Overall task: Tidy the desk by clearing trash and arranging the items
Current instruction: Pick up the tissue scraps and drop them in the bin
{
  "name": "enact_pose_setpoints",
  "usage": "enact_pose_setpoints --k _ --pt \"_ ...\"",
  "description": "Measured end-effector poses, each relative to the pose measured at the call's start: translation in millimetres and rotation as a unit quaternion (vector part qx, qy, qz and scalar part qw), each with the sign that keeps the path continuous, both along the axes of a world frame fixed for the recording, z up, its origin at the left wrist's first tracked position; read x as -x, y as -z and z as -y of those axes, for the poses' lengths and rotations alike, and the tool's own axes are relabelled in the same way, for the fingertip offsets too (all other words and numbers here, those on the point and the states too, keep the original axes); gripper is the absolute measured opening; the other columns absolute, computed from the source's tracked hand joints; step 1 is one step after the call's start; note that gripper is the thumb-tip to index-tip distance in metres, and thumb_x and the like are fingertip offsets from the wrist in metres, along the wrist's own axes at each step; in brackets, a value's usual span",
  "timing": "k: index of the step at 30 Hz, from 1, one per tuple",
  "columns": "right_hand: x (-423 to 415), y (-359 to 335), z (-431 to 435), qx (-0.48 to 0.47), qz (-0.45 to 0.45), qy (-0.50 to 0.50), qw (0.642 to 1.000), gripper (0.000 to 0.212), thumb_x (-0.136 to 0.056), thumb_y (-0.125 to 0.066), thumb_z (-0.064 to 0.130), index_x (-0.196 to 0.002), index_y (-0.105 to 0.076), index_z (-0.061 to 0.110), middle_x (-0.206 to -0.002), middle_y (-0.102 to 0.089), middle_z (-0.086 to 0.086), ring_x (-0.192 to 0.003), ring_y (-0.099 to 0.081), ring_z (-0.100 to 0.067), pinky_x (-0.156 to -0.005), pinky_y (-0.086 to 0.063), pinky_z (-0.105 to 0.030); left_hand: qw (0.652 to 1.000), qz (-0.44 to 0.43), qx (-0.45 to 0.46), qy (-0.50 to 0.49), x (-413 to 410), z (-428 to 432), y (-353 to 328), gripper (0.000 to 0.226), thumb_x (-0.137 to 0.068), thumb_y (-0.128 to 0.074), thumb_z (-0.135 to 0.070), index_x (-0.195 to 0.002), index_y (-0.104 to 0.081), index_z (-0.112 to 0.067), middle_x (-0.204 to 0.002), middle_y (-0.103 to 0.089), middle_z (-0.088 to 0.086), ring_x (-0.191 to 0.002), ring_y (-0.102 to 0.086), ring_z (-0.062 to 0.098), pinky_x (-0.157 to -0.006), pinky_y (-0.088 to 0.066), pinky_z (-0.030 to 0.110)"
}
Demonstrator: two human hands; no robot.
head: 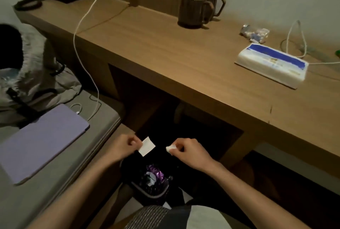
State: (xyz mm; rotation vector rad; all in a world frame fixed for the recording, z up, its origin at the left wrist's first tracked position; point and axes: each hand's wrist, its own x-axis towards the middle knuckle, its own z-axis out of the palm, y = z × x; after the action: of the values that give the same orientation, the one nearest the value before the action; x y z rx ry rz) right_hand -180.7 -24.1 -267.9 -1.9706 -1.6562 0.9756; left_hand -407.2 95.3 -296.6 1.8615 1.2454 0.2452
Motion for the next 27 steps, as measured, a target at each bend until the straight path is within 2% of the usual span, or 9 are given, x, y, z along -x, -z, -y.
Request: enact_pose_setpoints --k 3,8,10,13,16,18,20,24,27 --pt "4 43 -11 0.077 0.023 0.028 0.996 0.028 -0.089 -0.058 0.041 -0.105 -0.066 0.021 -0.085 -0.064 0.007 -0.081 -0.063 -0.013 -0.069 -0.050 -0.032 0.998 -0.033 0.056 -0.019 -2 -7 45 0.019 -0.086 -0.058 -0.007 -0.072 -0.064 -0.019 -0.072 -0.065 0.005 -0.062 -0.055 0.010 -0.059 -0.041 0.023" --pt "16 83 -21 0.141 -0.028 0.076 0.987 0.031 -0.089 -0.057 0.037 -0.113 -0.066 0.019 -0.077 -0.063 0.006 -0.076 -0.063 -0.014 -0.069 -0.050 -0.032 0.991 -0.079 0.093 -0.056 -6 -8 84 0.013 -0.088 -0.058 -0.021 -0.076 -0.062 -0.025 -0.079 -0.065 -0.003 -0.072 -0.058 0.012 -0.063 -0.043 0.024" --pt "23 92 -23 0.146 -0.054 0.077 0.985 0.038 -0.091 -0.056 0.031 -0.126 -0.059 0.017 -0.087 -0.069 0.001 -0.085 -0.067 -0.019 -0.078 -0.053 -0.034 0.989 -0.106 0.089 -0.059 -10 -6 90 0.011 -0.089 -0.055 -0.023 -0.092 -0.065 -0.025 -0.094 -0.068 0.001 -0.073 -0.058 0.011 -0.059 -0.043 0.023" --pt "30 91 -21 0.140 -0.071 0.066 0.985 0.046 -0.096 -0.052 0.026 -0.141 -0.045 0.017 -0.122 -0.063 -0.005 -0.101 -0.065 -0.023 -0.088 -0.052 -0.033 0.986 -0.133 0.097 -0.003 -13 -4 89 0.037 -0.094 -0.051 -0.028 -0.129 -0.052 -0.018 -0.125 -0.060 0.003 -0.090 -0.060 0.010 -0.069 -0.043 0.016" --pt "22 71 -14 0.122 -0.079 0.041 0.989 0.044 -0.096 -0.054 0.026 -0.139 -0.047 0.021 -0.130 -0.059 -0.001 -0.096 -0.064 -0.012 -0.086 -0.051 -0.024 0.986 -0.145 0.077 0.036 -17 -1 70 0.044 -0.095 -0.048 -0.032 -0.137 -0.043 -0.020 -0.133 -0.054 0.002 -0.097 -0.062 0.011 -0.074 -0.045 0.016" --pt "11 48 -4 0.088 -0.088 0.025 0.992 0.041 -0.095 -0.056 0.024 -0.135 -0.052 0.023 -0.122 -0.063 0.002 -0.084 -0.062 -0.003 -0.082 -0.051 -0.019 0.990 -0.122 0.048 0.045 -24 3 47 0.043 -0.095 -0.049 -0.033 -0.136 -0.043 -0.021 -0.127 -0.058 0.000 -0.091 -0.064 0.011 -0.064 -0.044 0.014" --pt "-1 16 9 0.036 -0.100 0.015 0.994 0.036 -0.094 -0.058 0.022 -0.130 -0.057 0.026 -0.113 -0.067 0.006 -0.083 -0.065 -0.007 -0.083 -0.053 -0.022 0.995 -0.077 0.014 0.055 -32 11 15 0.041 -0.094 -0.051 -0.032 -0.133 -0.047 -0.023 -0.116 -0.062 -0.007 -0.084 -0.064 0.005 -0.062 -0.045 0.014" --pt "-20 -62 46 -0.067 -0.127 0.005 0.990 0.033 -0.094 -0.058 0.021 -0.126 -0.059 0.029 -0.107 -0.070 0.011 -0.096 -0.065 -0.001 -0.087 -0.052 -0.022 0.992 0.013 -0.075 0.098 -50 38 -67 0.029 -0.093 -0.052 -0.030 -0.122 -0.054 -0.032 -0.105 -0.062 -0.019 -0.089 -0.059 -0.008 -0.075 -0.047 0.010" --pt "-34 -122 77 -0.143 -0.120 0.004 0.982 0.035 -0.094 -0.057 0.020 -0.127 -0.057 0.032 -0.106 -0.070 0.013 -0.099 -0.064 0.000 -0.088 -0.052 -0.021 0.982 0.127 -0.090 0.110 -65 65 -130 0.027 -0.091 -0.054 -0.024 -0.117 -0.058 -0.033 -0.101 -0.068 -0.018 -0.097 -0.060 -0.010 -0.082 -0.047 0.008"
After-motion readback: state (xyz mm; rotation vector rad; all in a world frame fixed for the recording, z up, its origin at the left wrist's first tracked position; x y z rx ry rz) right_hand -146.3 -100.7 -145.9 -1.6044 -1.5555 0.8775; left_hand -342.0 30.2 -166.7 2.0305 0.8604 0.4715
